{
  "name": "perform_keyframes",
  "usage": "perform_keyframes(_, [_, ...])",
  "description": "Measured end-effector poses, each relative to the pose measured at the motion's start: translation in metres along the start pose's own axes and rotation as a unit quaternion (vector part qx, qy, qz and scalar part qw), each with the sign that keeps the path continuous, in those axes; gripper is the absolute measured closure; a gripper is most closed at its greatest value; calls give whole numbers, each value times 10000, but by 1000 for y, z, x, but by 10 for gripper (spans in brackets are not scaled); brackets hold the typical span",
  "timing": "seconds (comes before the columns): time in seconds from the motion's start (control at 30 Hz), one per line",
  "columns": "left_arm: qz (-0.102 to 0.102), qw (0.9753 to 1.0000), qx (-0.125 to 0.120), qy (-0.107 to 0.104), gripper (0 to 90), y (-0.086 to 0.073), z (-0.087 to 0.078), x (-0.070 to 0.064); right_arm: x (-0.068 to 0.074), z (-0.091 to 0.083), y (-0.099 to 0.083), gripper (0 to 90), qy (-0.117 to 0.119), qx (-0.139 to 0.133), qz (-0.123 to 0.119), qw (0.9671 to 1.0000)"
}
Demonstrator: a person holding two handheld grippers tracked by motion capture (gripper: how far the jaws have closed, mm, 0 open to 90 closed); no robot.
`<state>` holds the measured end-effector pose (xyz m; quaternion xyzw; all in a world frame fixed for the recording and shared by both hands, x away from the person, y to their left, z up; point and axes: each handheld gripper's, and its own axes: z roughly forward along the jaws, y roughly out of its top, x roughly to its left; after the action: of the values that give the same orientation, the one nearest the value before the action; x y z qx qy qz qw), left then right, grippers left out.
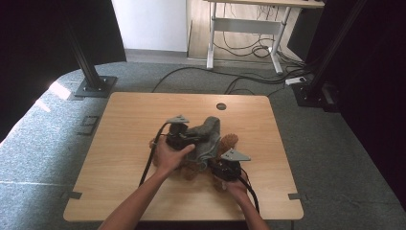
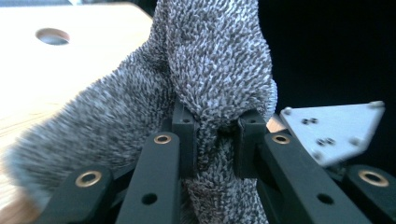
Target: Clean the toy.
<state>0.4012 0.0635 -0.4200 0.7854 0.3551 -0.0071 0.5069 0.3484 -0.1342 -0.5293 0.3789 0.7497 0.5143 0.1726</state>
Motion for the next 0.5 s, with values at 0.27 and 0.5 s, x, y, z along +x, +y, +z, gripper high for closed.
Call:
perform_keyframes(0.27, [26,9985,509,195,748,-7,33,3,1,0,-3,626,-72,33,-89,9999])
perform_keyframes(0.5, [54,9982,417,429,752,-14,8,12,4,-2,-5,630,-125,12,-172,9998])
